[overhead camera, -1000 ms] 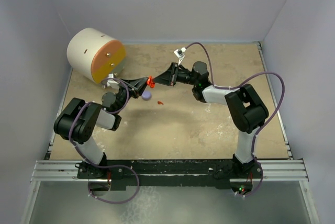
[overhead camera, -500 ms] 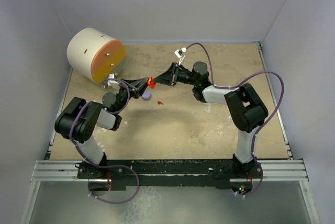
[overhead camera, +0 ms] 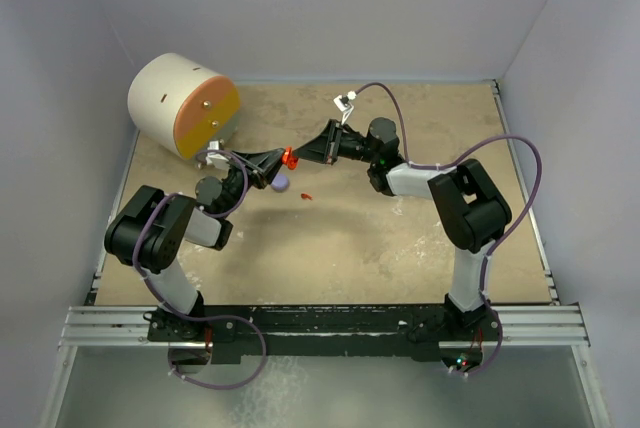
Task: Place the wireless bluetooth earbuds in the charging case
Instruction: Place the earbud in the charging case.
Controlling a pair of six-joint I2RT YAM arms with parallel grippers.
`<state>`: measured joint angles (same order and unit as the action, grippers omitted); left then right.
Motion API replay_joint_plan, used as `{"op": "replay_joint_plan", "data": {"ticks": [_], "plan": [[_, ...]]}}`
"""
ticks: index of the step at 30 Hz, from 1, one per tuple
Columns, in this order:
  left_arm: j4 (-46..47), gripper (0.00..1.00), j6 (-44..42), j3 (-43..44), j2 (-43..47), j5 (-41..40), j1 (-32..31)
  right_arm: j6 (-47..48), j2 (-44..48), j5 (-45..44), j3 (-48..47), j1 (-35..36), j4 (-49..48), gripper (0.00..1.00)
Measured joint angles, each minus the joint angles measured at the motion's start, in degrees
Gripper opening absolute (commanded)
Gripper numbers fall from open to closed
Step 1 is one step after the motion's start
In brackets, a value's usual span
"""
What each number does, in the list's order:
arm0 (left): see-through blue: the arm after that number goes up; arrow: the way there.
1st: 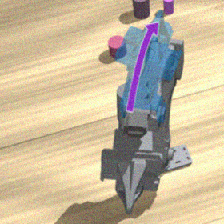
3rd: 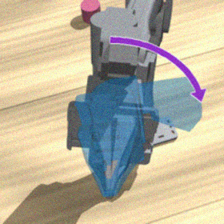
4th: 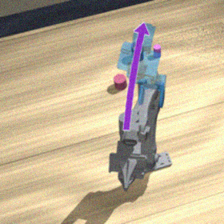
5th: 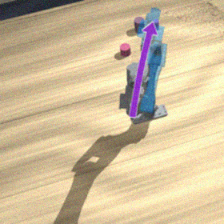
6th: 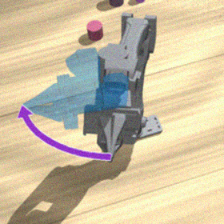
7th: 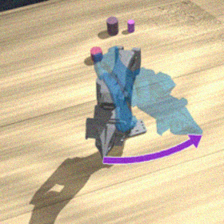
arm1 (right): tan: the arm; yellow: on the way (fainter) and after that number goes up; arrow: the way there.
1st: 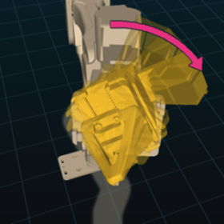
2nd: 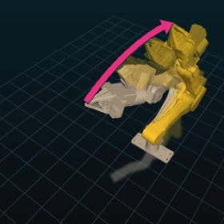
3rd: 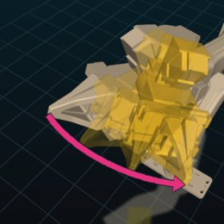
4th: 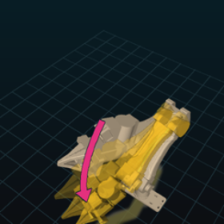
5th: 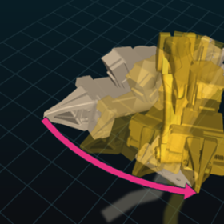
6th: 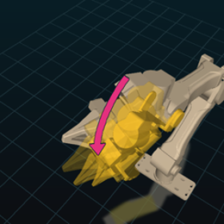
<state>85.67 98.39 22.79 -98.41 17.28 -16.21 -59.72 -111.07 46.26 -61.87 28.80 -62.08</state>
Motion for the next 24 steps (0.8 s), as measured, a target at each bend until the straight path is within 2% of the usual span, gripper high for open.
{"op": "replay_joint_plan", "data": {"ticks": [24], "plan": [[0.1,0.0,-1.9,0.0,-1.4,-0.1,-0.7,-4.1,-0.3,0.3,2.0,-0.9,-1.2,0.08]]}}
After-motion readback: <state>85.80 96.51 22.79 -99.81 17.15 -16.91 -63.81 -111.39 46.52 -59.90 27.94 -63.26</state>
